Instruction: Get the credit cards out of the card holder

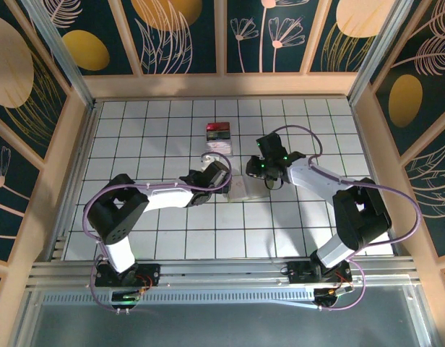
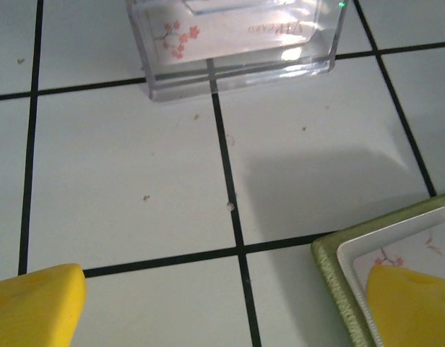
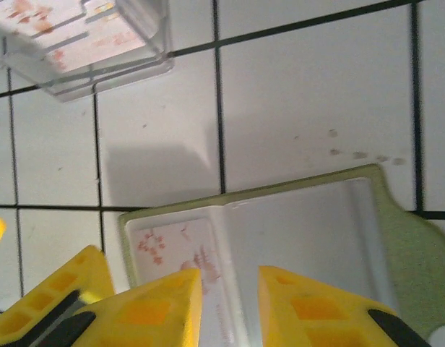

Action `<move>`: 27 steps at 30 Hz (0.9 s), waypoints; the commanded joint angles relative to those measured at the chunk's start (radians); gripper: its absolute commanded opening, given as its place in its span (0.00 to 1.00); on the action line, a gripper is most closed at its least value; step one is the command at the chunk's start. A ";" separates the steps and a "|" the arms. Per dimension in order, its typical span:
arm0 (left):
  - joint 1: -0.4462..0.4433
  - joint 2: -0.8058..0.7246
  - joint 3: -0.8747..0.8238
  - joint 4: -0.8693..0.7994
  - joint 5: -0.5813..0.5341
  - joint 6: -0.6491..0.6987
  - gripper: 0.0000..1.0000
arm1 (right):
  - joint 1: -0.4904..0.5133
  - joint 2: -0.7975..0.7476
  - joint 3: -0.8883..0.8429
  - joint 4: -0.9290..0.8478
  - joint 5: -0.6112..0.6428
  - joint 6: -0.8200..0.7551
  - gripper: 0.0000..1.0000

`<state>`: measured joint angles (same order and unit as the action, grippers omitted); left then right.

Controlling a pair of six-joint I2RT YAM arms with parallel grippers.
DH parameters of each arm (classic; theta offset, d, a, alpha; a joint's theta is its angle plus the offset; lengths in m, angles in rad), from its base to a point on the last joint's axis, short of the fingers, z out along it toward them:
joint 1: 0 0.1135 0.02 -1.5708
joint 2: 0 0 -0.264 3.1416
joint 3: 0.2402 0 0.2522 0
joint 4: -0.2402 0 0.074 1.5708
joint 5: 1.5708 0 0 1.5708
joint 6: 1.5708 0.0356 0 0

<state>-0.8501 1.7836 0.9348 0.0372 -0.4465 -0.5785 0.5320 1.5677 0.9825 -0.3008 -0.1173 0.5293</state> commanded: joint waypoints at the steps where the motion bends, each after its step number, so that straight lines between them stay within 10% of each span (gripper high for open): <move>1: -0.002 0.006 -0.002 -0.048 -0.008 -0.026 0.99 | -0.001 0.021 -0.024 0.045 -0.097 0.001 0.26; 27: -0.002 0.076 -0.003 -0.040 0.020 -0.024 0.99 | 0.070 0.166 0.004 0.020 -0.090 0.023 0.26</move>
<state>-0.8501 1.8397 0.9348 -0.0040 -0.4393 -0.5964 0.5976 1.7149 0.9749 -0.2615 -0.2283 0.5373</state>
